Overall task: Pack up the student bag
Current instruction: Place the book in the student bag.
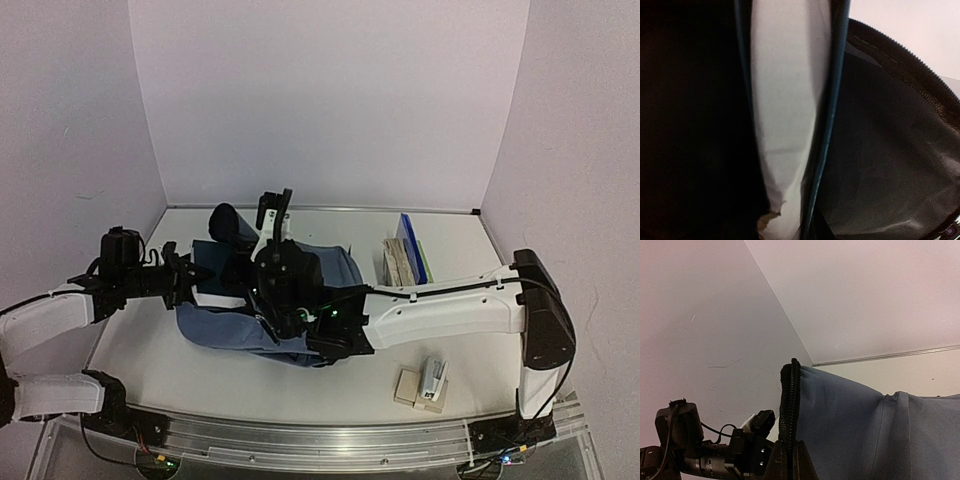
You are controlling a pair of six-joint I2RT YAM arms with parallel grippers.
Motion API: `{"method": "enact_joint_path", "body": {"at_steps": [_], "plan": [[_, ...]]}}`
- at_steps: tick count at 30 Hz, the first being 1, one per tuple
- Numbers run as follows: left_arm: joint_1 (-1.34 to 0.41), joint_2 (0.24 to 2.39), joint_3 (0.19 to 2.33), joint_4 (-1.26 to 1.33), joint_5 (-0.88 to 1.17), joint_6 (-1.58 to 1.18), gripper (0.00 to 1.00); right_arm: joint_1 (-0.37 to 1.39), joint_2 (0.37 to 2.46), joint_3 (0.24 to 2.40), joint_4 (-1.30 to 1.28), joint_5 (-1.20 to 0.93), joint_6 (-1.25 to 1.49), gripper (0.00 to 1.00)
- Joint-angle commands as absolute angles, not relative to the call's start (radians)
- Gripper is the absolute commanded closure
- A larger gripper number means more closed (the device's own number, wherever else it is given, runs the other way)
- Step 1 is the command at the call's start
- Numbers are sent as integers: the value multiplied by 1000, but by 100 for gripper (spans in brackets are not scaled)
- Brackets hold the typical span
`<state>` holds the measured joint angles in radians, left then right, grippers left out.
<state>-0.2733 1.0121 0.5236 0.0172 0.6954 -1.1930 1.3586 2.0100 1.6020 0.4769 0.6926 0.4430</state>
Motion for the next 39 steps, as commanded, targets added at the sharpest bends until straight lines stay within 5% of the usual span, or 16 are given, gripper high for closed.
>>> {"method": "enact_joint_path", "body": {"at_steps": [1,22,34,37,39], "plan": [[-367,1115,588,258,623,-1192,100,1365,2010,1610,570,710,456,100],[-416,1584,767,229,670,-1020,82,1365,2049,1598,570,732,457,100],[-396,1292,840,-255,359,-794,27,1365,2014,1485,517,784,508,99],[-386,1188,842,-397,287,-770,18,1365,2004,1456,505,775,524,87],[-372,1112,842,-473,240,-759,12,1365,1990,1439,498,763,526,63]]}}
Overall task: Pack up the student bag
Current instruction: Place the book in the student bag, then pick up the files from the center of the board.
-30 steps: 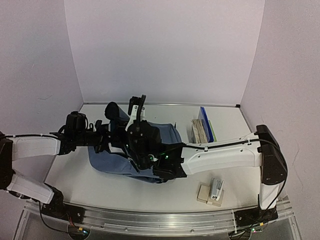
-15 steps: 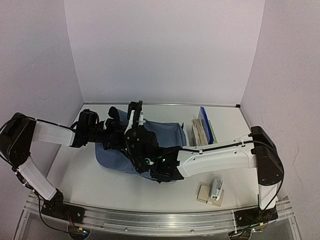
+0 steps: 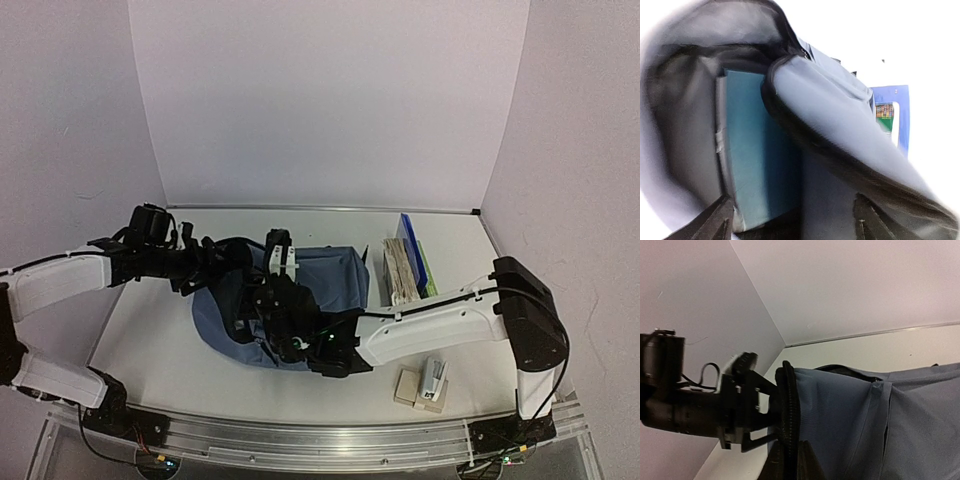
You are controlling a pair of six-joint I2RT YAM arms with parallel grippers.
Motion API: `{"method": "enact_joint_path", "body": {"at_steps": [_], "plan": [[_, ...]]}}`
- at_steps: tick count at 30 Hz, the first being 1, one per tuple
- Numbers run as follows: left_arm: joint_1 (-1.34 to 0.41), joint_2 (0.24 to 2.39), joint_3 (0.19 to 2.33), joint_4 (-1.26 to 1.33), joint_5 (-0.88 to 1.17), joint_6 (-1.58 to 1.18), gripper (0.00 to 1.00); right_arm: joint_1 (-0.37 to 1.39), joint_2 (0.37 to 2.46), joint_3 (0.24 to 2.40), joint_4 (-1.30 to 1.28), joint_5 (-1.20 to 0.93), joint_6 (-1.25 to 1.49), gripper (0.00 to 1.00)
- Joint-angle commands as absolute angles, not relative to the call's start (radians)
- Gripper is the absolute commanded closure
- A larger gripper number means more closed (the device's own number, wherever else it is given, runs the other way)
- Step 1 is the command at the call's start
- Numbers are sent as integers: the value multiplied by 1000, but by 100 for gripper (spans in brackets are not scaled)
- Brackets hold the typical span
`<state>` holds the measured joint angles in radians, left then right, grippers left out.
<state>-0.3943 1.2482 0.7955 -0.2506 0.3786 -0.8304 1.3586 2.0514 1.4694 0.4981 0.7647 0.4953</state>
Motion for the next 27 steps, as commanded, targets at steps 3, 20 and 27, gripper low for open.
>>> {"method": "enact_joint_path", "body": {"at_steps": [3,20,27], "plan": [[-346,1013,850,-563,205,-738,3,1365,1940,1396,474,750,513,34],[-280,953,897,-554,338,-715,0,1067,1529,1356,-372,649,460,9],[-276,981,875,-513,377,-726,0,758,1400,1237,-433,426,442,14]]}}
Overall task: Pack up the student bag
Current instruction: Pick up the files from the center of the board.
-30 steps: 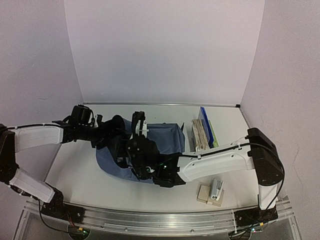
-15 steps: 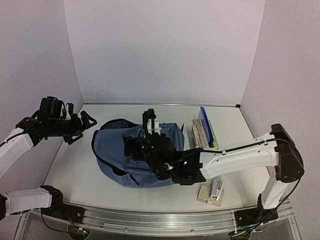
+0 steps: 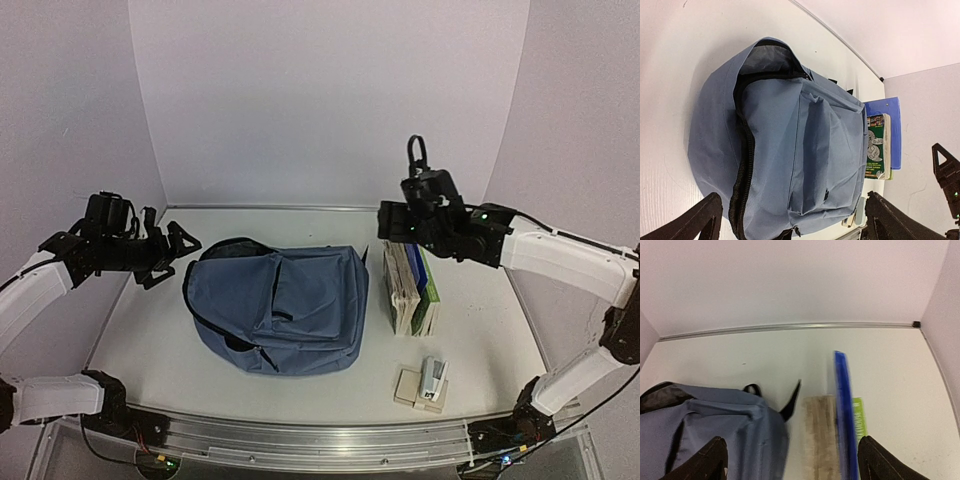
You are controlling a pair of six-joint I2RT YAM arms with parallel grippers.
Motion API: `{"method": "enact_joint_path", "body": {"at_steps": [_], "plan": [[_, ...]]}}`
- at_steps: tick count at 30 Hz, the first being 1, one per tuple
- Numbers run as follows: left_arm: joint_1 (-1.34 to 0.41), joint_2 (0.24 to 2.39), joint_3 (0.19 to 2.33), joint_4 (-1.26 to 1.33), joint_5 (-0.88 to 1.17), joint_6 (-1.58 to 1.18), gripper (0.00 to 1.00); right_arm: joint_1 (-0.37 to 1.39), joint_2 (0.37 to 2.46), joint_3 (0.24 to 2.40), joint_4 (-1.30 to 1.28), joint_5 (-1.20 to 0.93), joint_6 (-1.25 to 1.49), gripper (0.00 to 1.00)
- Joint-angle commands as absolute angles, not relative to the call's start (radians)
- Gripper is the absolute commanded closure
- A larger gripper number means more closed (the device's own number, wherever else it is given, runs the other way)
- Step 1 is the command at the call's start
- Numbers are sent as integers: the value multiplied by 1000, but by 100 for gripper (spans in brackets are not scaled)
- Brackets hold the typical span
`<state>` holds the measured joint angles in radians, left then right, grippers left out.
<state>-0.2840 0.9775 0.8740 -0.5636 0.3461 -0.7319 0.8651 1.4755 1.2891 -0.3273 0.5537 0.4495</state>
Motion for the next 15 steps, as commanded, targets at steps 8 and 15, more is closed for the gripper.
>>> {"method": "enact_joint_path", "body": {"at_steps": [8,15], "plan": [[-272,971,874,-527,365,-718,0,472,1361,1116,-426,177,392,22],[-269,981,866,-520,371,-716,0,391,1367,1066,-370,-10,349,28]]}}
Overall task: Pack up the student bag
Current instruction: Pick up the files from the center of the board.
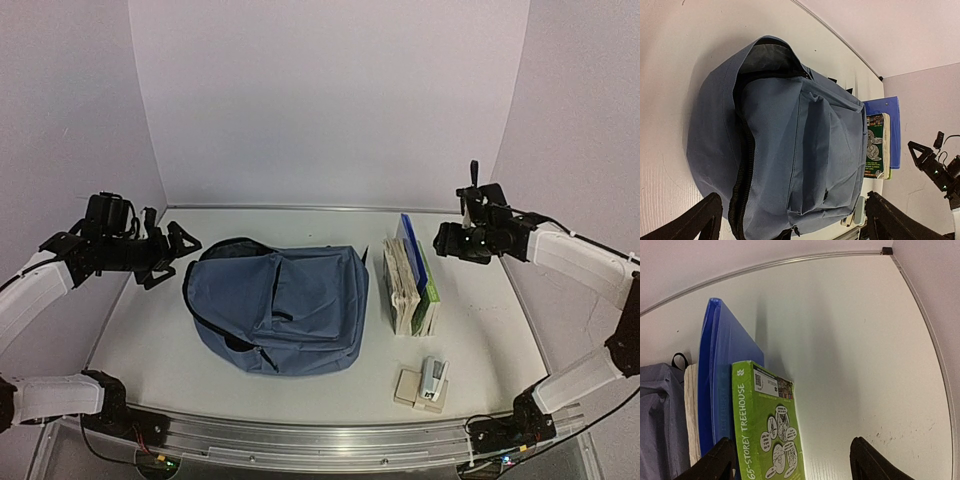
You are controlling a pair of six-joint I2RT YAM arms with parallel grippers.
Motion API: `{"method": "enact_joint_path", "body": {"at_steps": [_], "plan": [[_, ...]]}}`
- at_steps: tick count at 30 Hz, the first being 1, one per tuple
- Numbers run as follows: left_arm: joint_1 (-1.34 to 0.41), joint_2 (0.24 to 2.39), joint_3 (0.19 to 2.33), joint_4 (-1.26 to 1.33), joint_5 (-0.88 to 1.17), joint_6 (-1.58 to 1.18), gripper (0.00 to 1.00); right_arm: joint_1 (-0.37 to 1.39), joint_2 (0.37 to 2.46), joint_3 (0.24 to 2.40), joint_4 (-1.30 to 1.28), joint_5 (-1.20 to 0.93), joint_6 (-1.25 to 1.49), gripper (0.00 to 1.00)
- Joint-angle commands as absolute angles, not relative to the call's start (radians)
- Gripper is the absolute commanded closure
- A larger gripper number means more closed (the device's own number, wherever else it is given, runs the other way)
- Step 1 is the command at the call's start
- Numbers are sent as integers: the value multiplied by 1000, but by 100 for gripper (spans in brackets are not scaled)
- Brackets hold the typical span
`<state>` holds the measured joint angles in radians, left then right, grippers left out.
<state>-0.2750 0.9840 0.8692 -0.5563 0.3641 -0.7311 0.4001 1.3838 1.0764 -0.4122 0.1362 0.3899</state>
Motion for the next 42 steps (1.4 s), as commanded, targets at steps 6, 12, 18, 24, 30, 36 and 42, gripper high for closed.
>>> {"method": "enact_joint_path", "body": {"at_steps": [6,12,18,24,30,36,42], "plan": [[-267,995,859,-506,377,-719,0,393,1387,1079,-342,-99,351,43],[-267,1007,863,-506,377,-719,0,427,1404,1087,-323,-127,344,46],[-267,1011,864,-502,379,-719,0,449,1441,1109,-319,-97,339,46],[-267,1008,864,-506,379,-715,0,463,1489,1123,-318,-86,342,57],[-266,1016,857,-502,380,-711,0,473,1499,1139,-315,-73,344,70],[-264,1028,854,-493,385,-708,0,484,1499,1145,-316,-64,340,83],[-262,1032,856,-494,390,-702,0,489,1519,1153,-318,-53,339,80]]}}
